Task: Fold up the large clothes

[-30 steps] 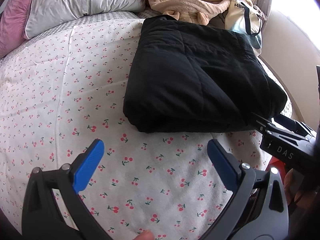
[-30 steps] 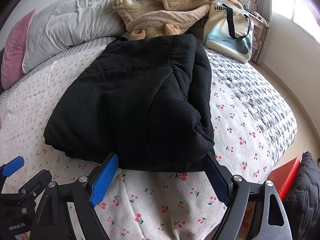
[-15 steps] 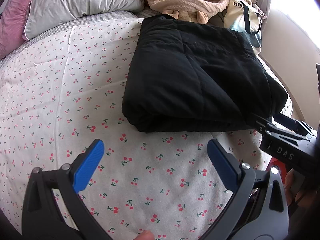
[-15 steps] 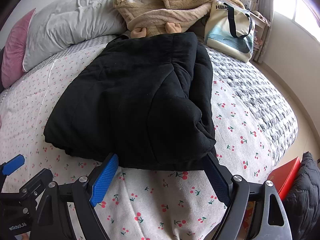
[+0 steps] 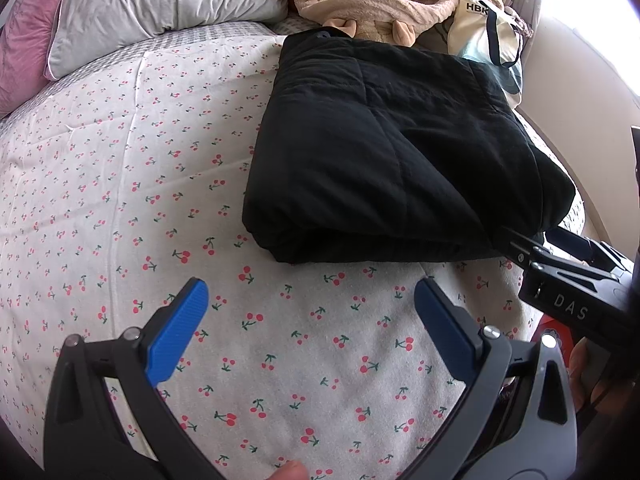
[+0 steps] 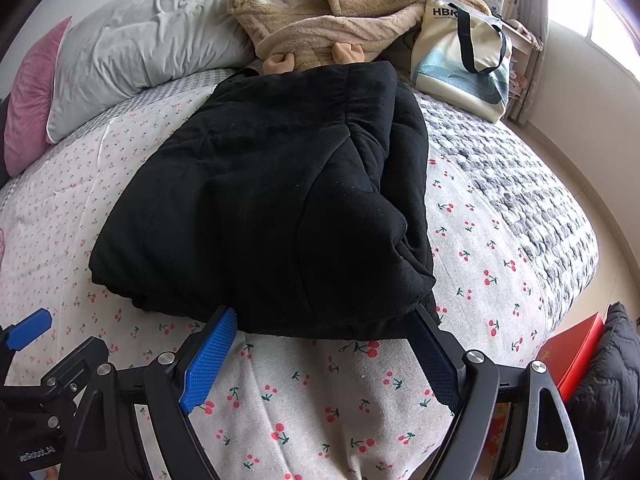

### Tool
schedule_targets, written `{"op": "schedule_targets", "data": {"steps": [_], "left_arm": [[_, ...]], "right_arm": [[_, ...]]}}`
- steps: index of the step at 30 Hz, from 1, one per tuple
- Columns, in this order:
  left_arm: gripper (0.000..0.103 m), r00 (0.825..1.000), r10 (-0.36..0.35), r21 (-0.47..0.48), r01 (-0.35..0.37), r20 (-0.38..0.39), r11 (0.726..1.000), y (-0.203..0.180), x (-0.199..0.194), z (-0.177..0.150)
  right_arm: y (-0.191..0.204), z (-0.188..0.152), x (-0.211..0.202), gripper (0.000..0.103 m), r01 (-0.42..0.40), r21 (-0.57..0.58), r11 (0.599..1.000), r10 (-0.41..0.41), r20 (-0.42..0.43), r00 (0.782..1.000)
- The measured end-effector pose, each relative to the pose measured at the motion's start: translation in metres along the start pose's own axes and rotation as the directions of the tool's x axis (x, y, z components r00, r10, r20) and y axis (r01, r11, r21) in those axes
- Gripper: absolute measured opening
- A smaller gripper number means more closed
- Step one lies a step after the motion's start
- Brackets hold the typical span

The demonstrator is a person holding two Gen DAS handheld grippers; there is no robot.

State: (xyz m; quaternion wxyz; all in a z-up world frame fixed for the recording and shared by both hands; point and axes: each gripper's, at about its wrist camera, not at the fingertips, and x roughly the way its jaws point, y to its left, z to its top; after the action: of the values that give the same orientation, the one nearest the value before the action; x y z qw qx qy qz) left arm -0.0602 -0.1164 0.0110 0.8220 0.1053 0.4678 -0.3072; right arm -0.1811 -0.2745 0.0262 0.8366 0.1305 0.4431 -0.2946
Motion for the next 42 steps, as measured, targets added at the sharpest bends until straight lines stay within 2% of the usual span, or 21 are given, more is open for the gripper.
{"op": "schedule_targets", "data": {"steps": [25, 42], "left_arm": [[0.102, 1.0, 0.008, 0.014, -0.008, -0.002, 1.0, -0.0007, 0.0013, -0.0029], [0.102, 0.999, -0.021, -0.015, 0.021, -0.035, 1.0, 0.0044, 0.0071, -0.0033]], "right_arm": [[-0.0005, -0.0002, 0.0012, 0.087, -0.006, 0.001, 1.0, 0.006, -0.002, 1.0], [-0.002, -0.0004, 0.0013, 0.087, -0.007, 0.002, 1.0, 0.007, -0.003, 1.0]]}}
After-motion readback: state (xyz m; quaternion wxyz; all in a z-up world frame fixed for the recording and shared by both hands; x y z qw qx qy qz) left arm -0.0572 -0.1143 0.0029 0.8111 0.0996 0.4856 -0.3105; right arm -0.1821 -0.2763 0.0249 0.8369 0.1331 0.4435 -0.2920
